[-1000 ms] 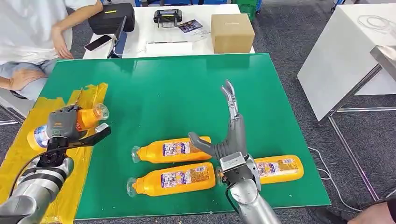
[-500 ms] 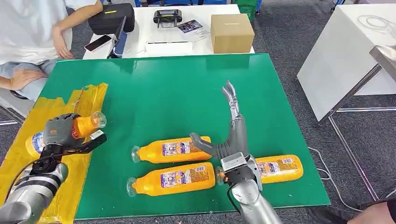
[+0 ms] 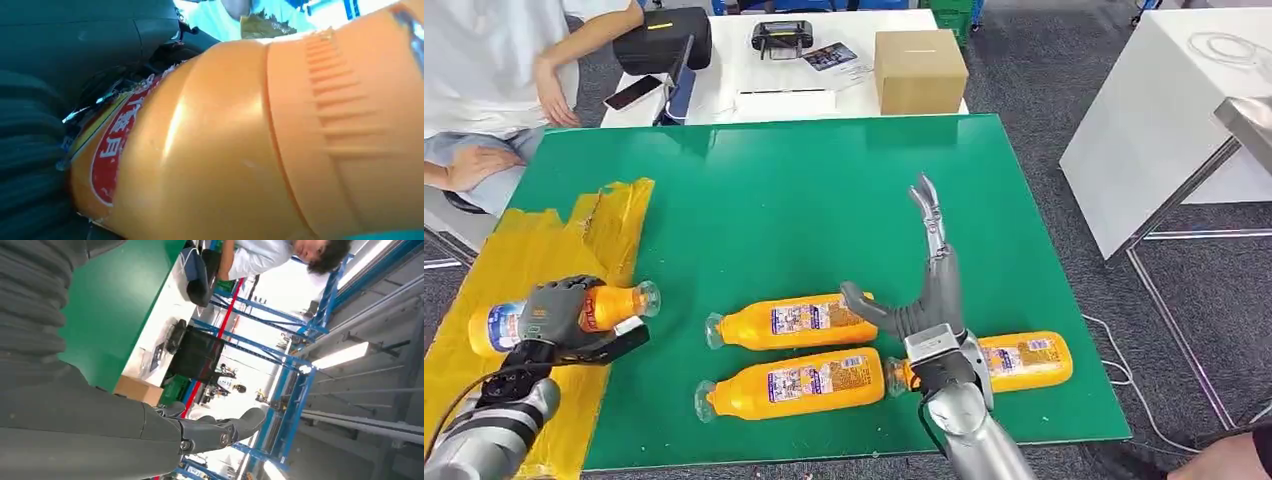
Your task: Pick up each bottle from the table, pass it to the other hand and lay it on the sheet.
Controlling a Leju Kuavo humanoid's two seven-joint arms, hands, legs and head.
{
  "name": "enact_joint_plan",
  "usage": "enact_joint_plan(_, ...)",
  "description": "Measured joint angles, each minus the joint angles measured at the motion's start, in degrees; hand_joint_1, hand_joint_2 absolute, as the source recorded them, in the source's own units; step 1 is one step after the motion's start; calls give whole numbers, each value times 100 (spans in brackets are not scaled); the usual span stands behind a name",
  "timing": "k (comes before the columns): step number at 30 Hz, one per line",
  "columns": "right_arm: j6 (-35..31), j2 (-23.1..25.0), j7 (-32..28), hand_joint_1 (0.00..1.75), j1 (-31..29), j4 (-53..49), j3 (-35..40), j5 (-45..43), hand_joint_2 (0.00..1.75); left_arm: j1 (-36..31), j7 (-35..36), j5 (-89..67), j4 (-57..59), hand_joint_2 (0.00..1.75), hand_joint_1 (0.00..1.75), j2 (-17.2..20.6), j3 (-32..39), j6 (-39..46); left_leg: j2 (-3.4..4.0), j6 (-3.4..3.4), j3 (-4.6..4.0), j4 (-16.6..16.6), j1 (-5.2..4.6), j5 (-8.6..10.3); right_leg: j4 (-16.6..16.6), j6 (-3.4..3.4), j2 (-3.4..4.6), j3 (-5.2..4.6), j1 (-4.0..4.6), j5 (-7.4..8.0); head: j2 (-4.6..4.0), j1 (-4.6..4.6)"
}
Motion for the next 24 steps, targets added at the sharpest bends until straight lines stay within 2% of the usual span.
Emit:
enact_joint_plan(1, 7, -7, 2, 0, 0, 2, 0, 0, 175, 36, -27, 16, -24, 175, 175, 13, -4, 4, -1, 0, 1, 0, 0, 0, 0, 0, 0, 1, 0, 0, 0, 0)
enact_joint_plan(2, 15, -15, 2, 0, 0, 7, 0, 0, 175, 64, -20, 11, -42, 175, 147, 33, -13, 0, 0, 0, 2, -1, 0, -1, 0, 0, 0, 3, 0, 0, 0, 0)
enact_joint_plan(3, 17, -24, 2, 0, 0, 11, 0, -2, 175, 93, 24, -17, -57, 175, 0, 50, -26, -15, 1, 0, 5, -1, 0, -1, 0, 0, 1, 4, 0, 0, 0, 0)
enact_joint_plan(7, 17, -53, 2, 0, 2, 26, 0, -4, 175, 157, 120, -92, -72, 175, 0, 164, -118, -195, 2, -1, 16, -3, 0, -2, 0, -1, 1, 14, 0, -1, 0, 0)
enact_joint_plan(11, 17, -90, 0, 0, 33, 29, -22, -9, 175, 222, -81, 123, -90, 175, 0, 332, -197, -391, 20, -5, 39, -6, 1, -7, 1, -2, 20, 32, 1, -1, 0, 0)
enact_joint_plan(18, 17, -123, -2, 0, 57, 42, -48, -11, 175, 388, 21, 463, -212, 175, 0, 374, -210, 59, 27, -10, 48, -6, 6, -9, 2, -3, 33, 32, 3, -1, 0, 2)
enact_joint_plan(24, 13, -123, -7, 0, 59, 68, -48, -9, 175, 408, -30, 708, -232, 175, 0, 369, -177, 98, 23, -10, 48, -6, 6, -9, 1, -3, 31, 33, 3, -2, 0, 0)
